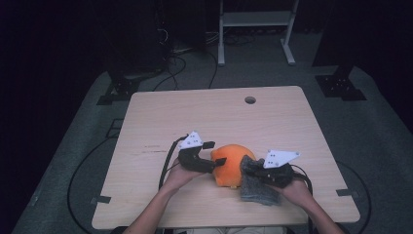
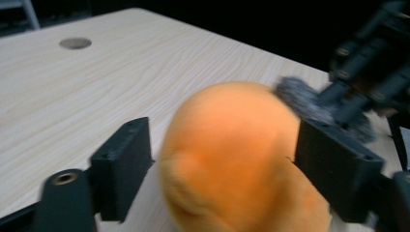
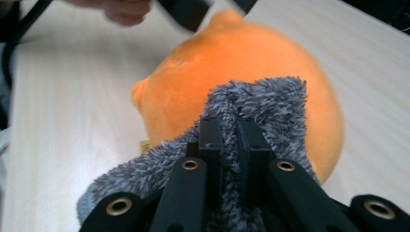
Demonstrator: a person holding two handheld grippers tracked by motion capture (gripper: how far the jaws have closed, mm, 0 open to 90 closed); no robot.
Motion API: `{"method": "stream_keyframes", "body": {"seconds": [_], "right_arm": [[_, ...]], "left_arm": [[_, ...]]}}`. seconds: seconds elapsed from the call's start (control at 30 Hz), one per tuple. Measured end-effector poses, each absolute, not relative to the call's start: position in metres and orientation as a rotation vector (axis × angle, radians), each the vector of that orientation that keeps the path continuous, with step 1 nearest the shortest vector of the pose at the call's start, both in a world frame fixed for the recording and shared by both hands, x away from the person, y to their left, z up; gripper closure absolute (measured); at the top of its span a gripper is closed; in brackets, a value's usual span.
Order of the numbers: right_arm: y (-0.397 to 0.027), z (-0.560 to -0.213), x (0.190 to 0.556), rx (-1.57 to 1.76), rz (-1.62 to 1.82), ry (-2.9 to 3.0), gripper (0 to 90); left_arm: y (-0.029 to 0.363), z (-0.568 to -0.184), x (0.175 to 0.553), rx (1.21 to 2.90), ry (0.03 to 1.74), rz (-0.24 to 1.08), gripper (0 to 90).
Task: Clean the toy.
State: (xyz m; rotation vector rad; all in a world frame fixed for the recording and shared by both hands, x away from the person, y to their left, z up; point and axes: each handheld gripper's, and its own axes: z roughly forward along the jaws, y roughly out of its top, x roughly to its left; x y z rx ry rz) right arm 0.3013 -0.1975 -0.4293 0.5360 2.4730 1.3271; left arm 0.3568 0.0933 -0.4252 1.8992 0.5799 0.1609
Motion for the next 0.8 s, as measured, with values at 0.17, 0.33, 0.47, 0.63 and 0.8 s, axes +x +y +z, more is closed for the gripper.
{"method": "stream_keyframes", "body": {"seconds": [0.17, 0.33, 0.47, 0.63, 0.8], "right_arm": [[-0.204, -0.436, 0.289, 0.523, 1.312, 2.493, 82.3], [-0.222, -0.424, 0.292, 0.593, 1.436, 2.42, 82.2], [-0.227, -0.411, 0.311, 0.637, 1.476, 2.374, 82.0], [-0.218, -0.417, 0.315, 0.649, 1.446, 2.435, 82.0], [-0.219, -0.421, 0.301, 0.633, 1.453, 2.404, 82.1]], "left_arm": [[0.083, -0.436, 0.361, 1.953, 0.574, 0.013, 18.8], [0.077, -0.43, 0.35, 2.011, 0.432, 0.102, 43.4], [0.076, -0.429, 0.347, 2.018, 0.385, 0.119, 45.3], [0.077, -0.429, 0.348, 2.007, 0.44, 0.076, 27.9], [0.06, -0.428, 0.346, 2.042, 0.559, -0.037, 13.0]]}}
